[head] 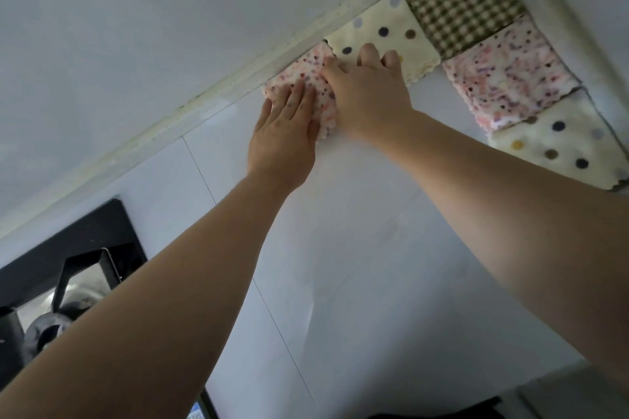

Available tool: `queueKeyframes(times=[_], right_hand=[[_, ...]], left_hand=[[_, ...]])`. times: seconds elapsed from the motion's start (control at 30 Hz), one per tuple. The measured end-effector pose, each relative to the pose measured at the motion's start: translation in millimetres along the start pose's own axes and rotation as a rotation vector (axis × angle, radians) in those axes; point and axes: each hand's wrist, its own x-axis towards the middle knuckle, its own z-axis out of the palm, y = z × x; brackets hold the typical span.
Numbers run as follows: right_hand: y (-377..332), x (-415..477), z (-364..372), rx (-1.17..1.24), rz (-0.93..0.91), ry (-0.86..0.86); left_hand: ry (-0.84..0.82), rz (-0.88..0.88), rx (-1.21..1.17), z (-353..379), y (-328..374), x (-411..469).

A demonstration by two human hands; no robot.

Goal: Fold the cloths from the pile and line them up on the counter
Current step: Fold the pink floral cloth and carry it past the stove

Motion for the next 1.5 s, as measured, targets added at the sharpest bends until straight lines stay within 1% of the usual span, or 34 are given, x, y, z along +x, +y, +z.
queueKeyframes(times=[0.13,0.2,0.3,0.4,0.5,0.57,0.67,0.73,0.8,0.93,1.07,1.17,1.3,1.5], right_hand=[[-3,3,1,0.033,0.012,-0.019],[-6,-4,-1,0.105,0.016,0.008],[-14,-28,2,0.296,0.057,0.170],[-34,-60,12,0.417,0.190,0.348],[-61,-89,20,0.577,0.306,0.389],[-80,-108,19,0.698,0.371,0.403],[-112,-131,11,0.794,0.428,0.337],[-131,-146,5,0.801,0.460,0.280],[-146,-160,-1,0.789,0.514,0.251],[-174,-204,-17,0.771,0.618,0.250],[-215,-262,-36,0.781,0.735,0.266],[-249,-301,-52,0.825,0.788,0.290],[-287,-344,-64,0.823,0.777,0.204],[-337,-396,-78,0.807,0.686,0.107]], left_hand=[[-0.017,0.011,-0.022,-3,-1,-2],[0.013,0.015,-0.026,-5,1,-8],[0.127,-0.034,-0.095,-10,6,-31],[0.222,-0.122,-0.264,-15,14,-70],[0.192,-0.257,-0.401,-23,20,-114],[0.171,-0.305,-0.426,-28,17,-142],[0.171,-0.340,-0.447,-34,1,-177],[0.156,-0.350,-0.449,-38,-10,-194],[0.156,-0.320,-0.456,-40,-19,-210],[0.160,-0.230,-0.520,-43,-34,-243],[0.151,-0.122,-0.591,-58,-47,-296],[0.120,-0.097,-0.597,-73,-60,-338],[0.101,-0.086,-0.582,-83,-75,-382],[0.126,-0.086,-0.651,-87,-91,-450]])
